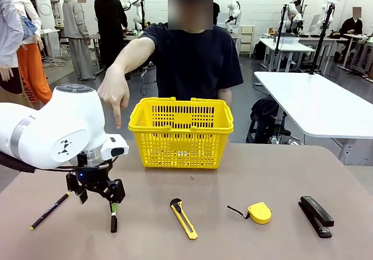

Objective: Place the items the person wants into the basket.
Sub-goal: Pick up the item the person points to and place it in the Market Basket.

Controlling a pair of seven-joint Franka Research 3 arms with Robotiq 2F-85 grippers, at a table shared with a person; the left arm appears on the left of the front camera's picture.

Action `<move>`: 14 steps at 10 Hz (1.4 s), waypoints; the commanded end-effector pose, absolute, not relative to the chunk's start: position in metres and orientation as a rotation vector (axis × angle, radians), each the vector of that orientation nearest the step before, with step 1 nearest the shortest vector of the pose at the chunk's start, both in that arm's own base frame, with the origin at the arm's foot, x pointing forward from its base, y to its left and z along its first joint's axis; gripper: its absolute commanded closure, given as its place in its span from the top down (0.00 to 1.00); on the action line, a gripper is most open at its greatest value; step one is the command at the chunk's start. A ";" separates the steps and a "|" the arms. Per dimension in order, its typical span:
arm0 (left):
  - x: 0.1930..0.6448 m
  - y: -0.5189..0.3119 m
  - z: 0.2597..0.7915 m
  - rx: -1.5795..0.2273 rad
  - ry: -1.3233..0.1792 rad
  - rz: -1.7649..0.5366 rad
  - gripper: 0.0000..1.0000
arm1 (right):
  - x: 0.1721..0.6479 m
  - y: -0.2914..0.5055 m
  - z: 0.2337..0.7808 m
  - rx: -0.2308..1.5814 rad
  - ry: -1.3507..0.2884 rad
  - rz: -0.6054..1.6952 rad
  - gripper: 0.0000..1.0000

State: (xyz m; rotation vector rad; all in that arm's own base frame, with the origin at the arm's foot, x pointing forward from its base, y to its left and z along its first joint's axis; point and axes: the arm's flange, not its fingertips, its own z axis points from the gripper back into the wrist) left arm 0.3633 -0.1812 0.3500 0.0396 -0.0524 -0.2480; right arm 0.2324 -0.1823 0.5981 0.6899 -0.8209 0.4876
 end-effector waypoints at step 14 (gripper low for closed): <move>0.373 -0.202 0.313 0.038 -0.107 0.062 1.00 | 0.234 -0.182 0.598 0.706 -0.840 0.506 1.00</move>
